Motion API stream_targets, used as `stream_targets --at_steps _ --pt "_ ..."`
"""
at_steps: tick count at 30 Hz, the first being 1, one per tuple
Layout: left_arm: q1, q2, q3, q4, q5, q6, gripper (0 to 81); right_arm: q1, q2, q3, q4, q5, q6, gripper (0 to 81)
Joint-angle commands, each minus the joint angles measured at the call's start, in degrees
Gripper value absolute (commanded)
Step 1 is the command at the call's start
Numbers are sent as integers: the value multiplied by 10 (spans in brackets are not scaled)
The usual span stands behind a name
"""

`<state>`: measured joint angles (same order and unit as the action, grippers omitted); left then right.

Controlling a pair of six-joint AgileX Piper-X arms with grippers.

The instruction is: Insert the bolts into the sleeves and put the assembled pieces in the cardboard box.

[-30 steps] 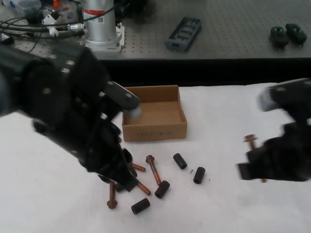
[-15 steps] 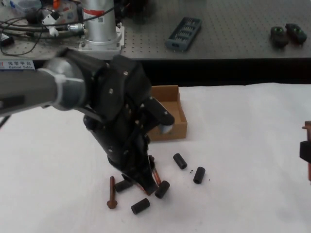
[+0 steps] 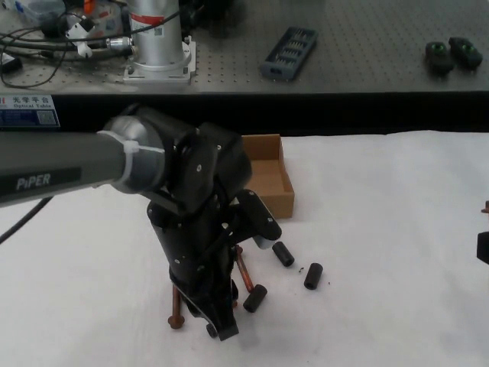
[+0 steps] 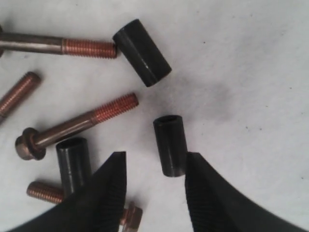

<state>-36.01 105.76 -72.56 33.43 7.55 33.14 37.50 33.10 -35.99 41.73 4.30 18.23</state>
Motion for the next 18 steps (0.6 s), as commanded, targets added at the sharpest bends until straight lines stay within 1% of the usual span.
stream_targets --at_steps 1,10,18 --pt "-8 3 -4 11 -4 -1 294 -4 -7 -1 -5 -1 1 51" --pt "-14 25 -4 -18 -4 -29 294 -4 -7 -1 -5 -1 1 51" --pt "-14 45 -4 -12 -9 -42 294 -4 -7 -1 -5 -1 1 51"
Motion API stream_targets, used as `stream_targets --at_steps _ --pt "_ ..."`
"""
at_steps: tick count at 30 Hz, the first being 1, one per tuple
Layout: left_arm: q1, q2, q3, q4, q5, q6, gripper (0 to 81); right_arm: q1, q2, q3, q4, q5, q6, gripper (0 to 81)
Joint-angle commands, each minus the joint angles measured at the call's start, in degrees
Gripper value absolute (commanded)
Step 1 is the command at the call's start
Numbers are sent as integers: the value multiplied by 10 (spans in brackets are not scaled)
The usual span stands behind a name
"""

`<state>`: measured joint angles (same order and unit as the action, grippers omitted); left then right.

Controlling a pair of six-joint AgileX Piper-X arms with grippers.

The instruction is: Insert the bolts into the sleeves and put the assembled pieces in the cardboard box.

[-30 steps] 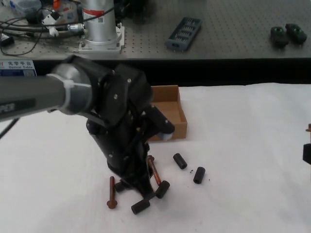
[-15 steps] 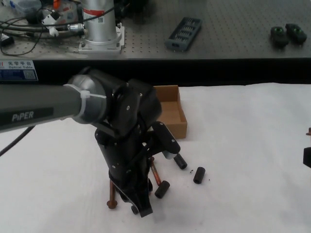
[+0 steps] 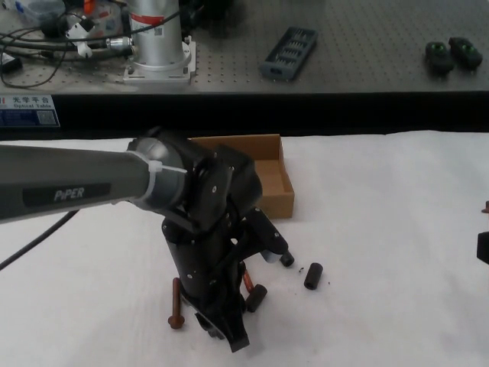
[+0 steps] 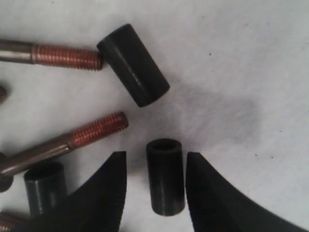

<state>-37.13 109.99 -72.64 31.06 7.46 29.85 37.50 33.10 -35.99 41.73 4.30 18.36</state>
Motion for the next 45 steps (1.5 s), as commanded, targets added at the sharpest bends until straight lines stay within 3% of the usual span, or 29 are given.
stream_targets --at_steps 1,9,15,18,26,33,38,45 --pt "-2 2 -3 14 -8 -14 294 -4 -7 -1 -5 1 0 51" --pt "-2 2 -3 20 -8 -53 287 -4 -7 -1 -5 3 -2 51" --pt "-2 2 -3 37 -7 -81 138 -4 -7 -1 -32 3 -1 52" --pt "-2 2 -3 40 -7 -85 103 -4 -7 -1 -50 3 -1 52" --pt "-2 -13 -7 45 -4 -140 96 -4 -7 -1 -66 9 -63 52" --pt "-2 -93 -3 17 65 -217 96 -4 -7 -1 -79 89 -94 52" --pt "-2 -152 56 -137 133 -280 96 -4 -4 2 -123 54 -94 52" --pt "-2 -247 184 -315 185 -319 96 -4 14 53 -285 -76 -93 52"
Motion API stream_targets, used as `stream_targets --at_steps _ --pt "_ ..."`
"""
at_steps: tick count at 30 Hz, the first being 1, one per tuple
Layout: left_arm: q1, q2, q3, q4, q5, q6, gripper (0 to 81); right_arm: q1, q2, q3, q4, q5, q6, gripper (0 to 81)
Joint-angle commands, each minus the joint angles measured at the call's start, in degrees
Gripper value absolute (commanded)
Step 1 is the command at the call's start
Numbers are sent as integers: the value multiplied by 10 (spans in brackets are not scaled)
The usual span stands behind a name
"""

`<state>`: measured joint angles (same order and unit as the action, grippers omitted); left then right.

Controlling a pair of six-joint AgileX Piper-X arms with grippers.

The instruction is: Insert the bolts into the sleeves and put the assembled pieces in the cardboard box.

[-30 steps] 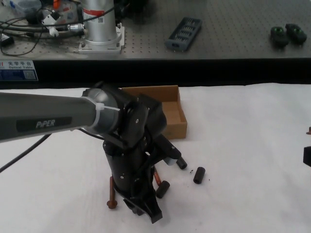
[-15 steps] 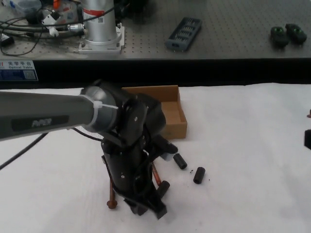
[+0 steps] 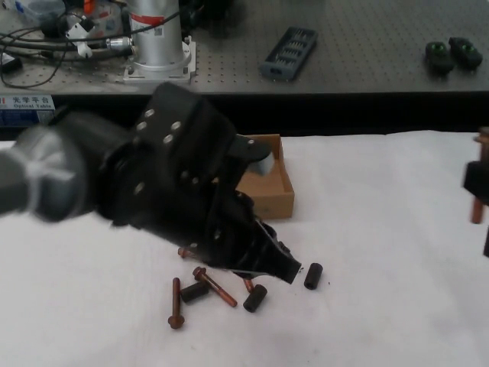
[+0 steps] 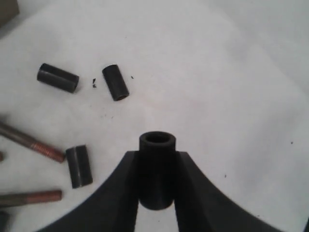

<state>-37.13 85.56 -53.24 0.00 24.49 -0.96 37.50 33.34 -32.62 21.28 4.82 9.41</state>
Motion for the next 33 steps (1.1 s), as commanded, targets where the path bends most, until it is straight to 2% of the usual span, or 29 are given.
stream_targets --at_steps 1,10,14,20,23,25,27,33 --pt "-2 -20 12 -28 17 -20 96 -4 16 26 -100 -100 -1 52" --pt "-22 -198 203 -279 48 -39 96 -4 57 39 -227 -315 9 52" --pt "-47 -238 253 -323 49 -29 96 -4 74 39 -264 -375 46 52" --pt "-89 -239 261 -337 66 -29 96 -4 109 39 -308 -462 86 51" --pt "-96 -239 261 -374 66 -29 96 -4 122 39 -322 -472 106 45" --pt "-96 -239 261 -408 66 -29 96 -4 126 39 -324 -472 120 1" --pt "-96 -239 261 -438 61 -29 96 -4 125 39 -324 -472 125 36" --pt "-96 -239 261 -455 44 -29 96 -4 125 67 -437 -447 194 37"
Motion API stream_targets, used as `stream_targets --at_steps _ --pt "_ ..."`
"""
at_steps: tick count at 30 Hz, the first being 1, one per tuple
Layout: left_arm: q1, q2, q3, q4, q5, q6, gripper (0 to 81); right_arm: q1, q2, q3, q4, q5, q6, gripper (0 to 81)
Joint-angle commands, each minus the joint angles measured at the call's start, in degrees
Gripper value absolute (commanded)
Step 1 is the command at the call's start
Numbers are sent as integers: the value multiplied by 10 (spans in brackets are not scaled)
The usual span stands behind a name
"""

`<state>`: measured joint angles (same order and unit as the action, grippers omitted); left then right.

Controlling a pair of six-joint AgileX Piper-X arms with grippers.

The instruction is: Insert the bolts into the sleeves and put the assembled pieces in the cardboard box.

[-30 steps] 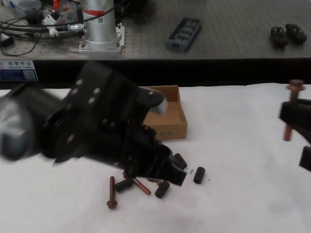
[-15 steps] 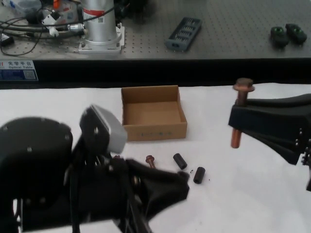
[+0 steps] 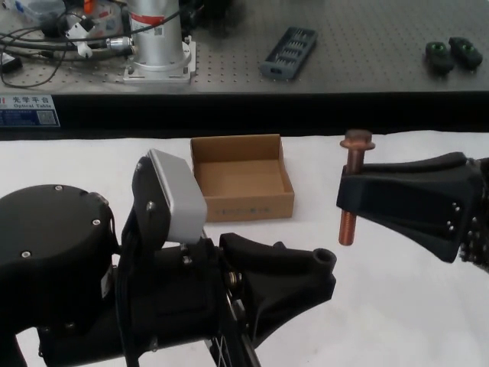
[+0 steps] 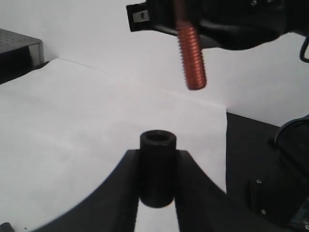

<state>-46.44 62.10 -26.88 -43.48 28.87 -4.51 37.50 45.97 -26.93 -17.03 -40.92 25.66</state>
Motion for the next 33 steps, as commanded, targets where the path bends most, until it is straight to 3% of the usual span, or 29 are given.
stream_targets --at_steps 1,9,33 --pt "-2 -4 -3 -20 0 7 96 -4 -1 21 -82 22 51 37" --pt "-2 -4 -3 -20 0 7 96 -4 -1 74 -138 26 72 37" --pt "-2 -4 -3 -20 0 7 96 -3 49 72 -181 30 42 37"
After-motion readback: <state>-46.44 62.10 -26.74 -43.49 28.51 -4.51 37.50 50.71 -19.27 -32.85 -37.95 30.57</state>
